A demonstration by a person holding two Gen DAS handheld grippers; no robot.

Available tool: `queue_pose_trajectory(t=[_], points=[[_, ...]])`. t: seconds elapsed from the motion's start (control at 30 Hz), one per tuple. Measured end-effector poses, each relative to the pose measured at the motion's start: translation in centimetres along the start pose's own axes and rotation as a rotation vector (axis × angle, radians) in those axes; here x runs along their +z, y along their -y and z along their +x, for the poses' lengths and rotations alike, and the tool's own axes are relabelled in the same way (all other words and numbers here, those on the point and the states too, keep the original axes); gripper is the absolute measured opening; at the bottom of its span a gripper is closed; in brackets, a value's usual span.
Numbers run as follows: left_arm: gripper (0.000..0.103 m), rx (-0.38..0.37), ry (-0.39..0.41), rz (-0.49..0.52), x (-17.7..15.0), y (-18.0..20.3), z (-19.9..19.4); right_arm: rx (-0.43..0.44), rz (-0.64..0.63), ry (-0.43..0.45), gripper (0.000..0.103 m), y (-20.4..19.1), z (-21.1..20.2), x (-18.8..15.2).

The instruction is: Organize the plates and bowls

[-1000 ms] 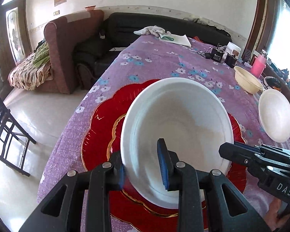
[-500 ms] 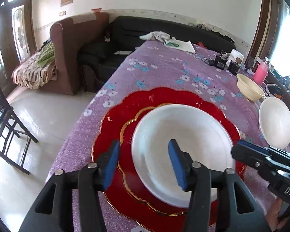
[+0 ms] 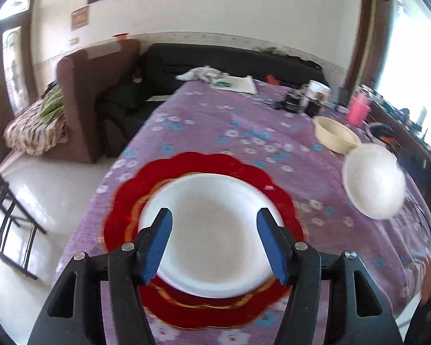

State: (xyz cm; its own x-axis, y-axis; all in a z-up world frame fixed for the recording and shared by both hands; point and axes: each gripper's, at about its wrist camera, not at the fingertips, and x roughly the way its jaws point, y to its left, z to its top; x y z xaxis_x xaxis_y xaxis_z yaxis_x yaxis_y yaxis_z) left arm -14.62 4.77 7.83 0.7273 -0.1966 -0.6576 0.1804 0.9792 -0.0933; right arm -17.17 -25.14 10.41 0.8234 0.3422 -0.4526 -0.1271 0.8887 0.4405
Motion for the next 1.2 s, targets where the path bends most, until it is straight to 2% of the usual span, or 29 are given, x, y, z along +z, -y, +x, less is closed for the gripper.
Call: queue_pose_trajectory(t=[0.03, 0.1, 0.17, 0.23, 0.37, 0.47, 0.53, 0.6, 0.63, 0.7, 0.77, 0.83, 1.07, 1.2], points=[[0.061, -0.015, -0.001, 0.016, -0.1, 0.7, 0.0, -0.03, 0.022, 0.031, 0.028, 1.1, -1.1, 0.5], [0.061, -0.041, -0.001, 0.044, -0.3, 2.0, -0.1, -0.14, 0.096, 0.106, 0.048, 4.1, -3.6, 1.3], [0.061, -0.069, -0.001, 0.072, -0.5, 3.3, -0.2, -0.217, 0.174, 0.147, 0.055, 7.2, -5.3, 1.6], [0.061, -0.088, -0.006, 0.099, -0.7, 4.5, 0.0, -0.287, 0.242, 0.144, 0.055, 9.7, -6.1, 1.3], [0.061, -0.117, -0.019, 0.132, -1.0, 6.0, 0.3, -0.355, 0.368, 0.106, 0.054, 12.9, -6.0, -0.2], [0.061, -0.127, -0.035, 0.148, -1.3, 6.8, 0.7, -0.319, 0.429, 0.044, 0.055, 13.5, -3.8, -1.3], [0.061, -0.132, -0.042, 0.155, -1.5, 7.1, 0.8, -0.259, 0.42, -0.016, 0.055, 12.5, -1.3, -1.4], [0.061, -0.139, -0.047, 0.157, -1.7, 7.4, 0.8, -0.145, 0.373, -0.065, 0.058, 10.7, 1.5, -1.4], [0.061, -0.144, -0.052, 0.163, -1.8, 7.7, 0.8, -0.048, 0.34, -0.104, 0.058, 9.6, 3.0, -1.2], [0.061, -0.153, -0.058, 0.178, -2.0, 8.2, 1.0, 0.049, 0.296, -0.145, 0.059, 8.2, 4.3, -1.1], [0.061, -0.164, -0.06, 0.19, -2.2, 8.7, 1.0, 0.042, 0.255, -0.134, 0.059, 7.3, 4.2, -0.8], [0.061, -0.181, -0.065, 0.201, -2.4, 9.3, 1.1, -0.01, 0.238, -0.099, 0.059, 7.6, 3.1, -0.3], [0.061, -0.203, -0.09, 0.241, -3.5, 10.9, 1.6, -0.115, 0.325, -0.013, 0.058, 12.4, -1.2, 0.7], [0.061, -0.203, -0.117, 0.242, -3.8, 11.2, 2.4, -0.167, 0.316, 0.028, 0.058, 14.2, -3.4, 1.2]])
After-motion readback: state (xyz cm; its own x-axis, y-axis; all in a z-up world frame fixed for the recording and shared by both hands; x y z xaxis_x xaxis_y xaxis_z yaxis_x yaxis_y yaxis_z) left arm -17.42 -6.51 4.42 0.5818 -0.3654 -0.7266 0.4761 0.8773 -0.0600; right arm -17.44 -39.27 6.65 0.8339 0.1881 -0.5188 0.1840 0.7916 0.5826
